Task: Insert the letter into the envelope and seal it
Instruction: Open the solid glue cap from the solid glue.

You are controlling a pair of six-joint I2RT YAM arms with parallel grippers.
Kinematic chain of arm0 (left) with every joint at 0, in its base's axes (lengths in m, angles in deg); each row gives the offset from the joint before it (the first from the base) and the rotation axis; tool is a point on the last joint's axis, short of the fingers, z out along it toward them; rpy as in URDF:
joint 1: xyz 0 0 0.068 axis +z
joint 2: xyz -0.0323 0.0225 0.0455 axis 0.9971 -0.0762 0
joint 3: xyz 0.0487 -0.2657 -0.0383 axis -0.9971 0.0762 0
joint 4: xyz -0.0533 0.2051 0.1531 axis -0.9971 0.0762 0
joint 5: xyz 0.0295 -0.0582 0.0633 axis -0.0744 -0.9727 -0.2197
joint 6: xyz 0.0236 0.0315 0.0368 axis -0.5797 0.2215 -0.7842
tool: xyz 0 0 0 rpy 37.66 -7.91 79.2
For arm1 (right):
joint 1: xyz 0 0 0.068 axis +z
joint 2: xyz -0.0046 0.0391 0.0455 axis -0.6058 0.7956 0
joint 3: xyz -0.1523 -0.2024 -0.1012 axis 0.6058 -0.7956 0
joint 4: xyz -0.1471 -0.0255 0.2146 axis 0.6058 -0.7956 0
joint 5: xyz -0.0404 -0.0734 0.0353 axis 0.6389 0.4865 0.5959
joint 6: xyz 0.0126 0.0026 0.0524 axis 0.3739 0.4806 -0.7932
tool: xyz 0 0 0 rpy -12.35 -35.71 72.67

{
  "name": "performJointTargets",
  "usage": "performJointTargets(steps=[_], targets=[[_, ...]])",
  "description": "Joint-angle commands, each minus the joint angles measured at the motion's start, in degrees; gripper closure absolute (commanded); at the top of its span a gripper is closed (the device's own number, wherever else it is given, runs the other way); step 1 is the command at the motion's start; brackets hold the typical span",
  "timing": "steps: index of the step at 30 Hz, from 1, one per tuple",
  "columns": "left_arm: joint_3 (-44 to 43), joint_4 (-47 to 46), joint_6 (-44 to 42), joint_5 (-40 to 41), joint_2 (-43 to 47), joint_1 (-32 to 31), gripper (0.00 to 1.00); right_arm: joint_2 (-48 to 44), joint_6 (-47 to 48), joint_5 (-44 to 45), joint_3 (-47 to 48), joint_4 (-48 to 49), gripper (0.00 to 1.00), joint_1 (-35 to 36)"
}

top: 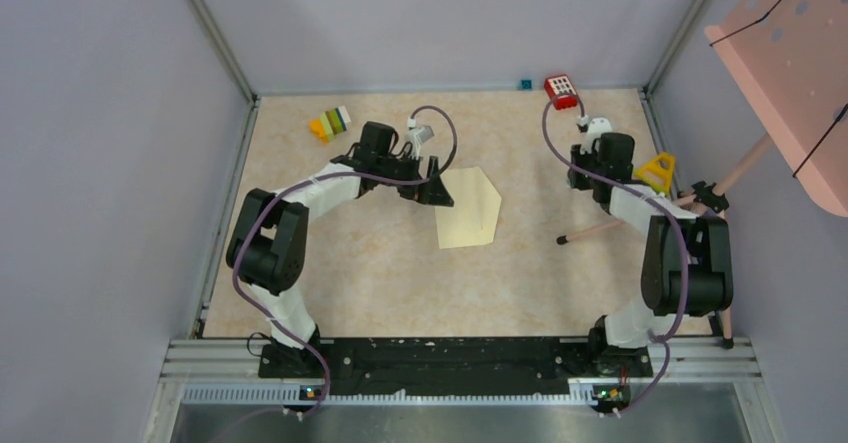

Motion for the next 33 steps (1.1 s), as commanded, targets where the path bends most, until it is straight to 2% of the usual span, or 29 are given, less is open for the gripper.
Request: performJointTargets(steps=[1,5,9,14,18,23,33], targets=[[-7.2,5.5,-7.9,-3.6,4.4,0.4,0.01,-7.9,0.4,-11.2,7.9,-5.7,0.94,-0.2],[-14.0,13.3,-17.8,-6.1,7.0,0.7,0.01,-10.9,-1.1,-23.7,15.2,-16.6,0.93,1.3],[-19.7,22.1,-26.3,-9.5,8.9,0.7,0.01,-12.1,-2.3,-35.4,22.1,-25.7,0.91,7.4],[-20.8,25.7,-31.9,-10.6,12.4,-0.4,0.01,-10.4,-6.3,-51.1,28.7,-29.3,0.90,13.6],[-18.8,25.7,-33.0,-9.5,14.3,-1.5,0.02,-9.1,-9.8,-55.8,29.2,-27.8,0.87,18.9],[-14.6,23.3,-32.4,-12.6,15.3,-2.2,0.07,-5.7,-10.1,-60.3,30.0,-28.6,0.86,23.2],[-13.3,23.7,-32.1,-15.3,12.4,-5.5,0.20,-2.6,-11.6,-62.5,28.6,-26.8,0.85,25.5]])
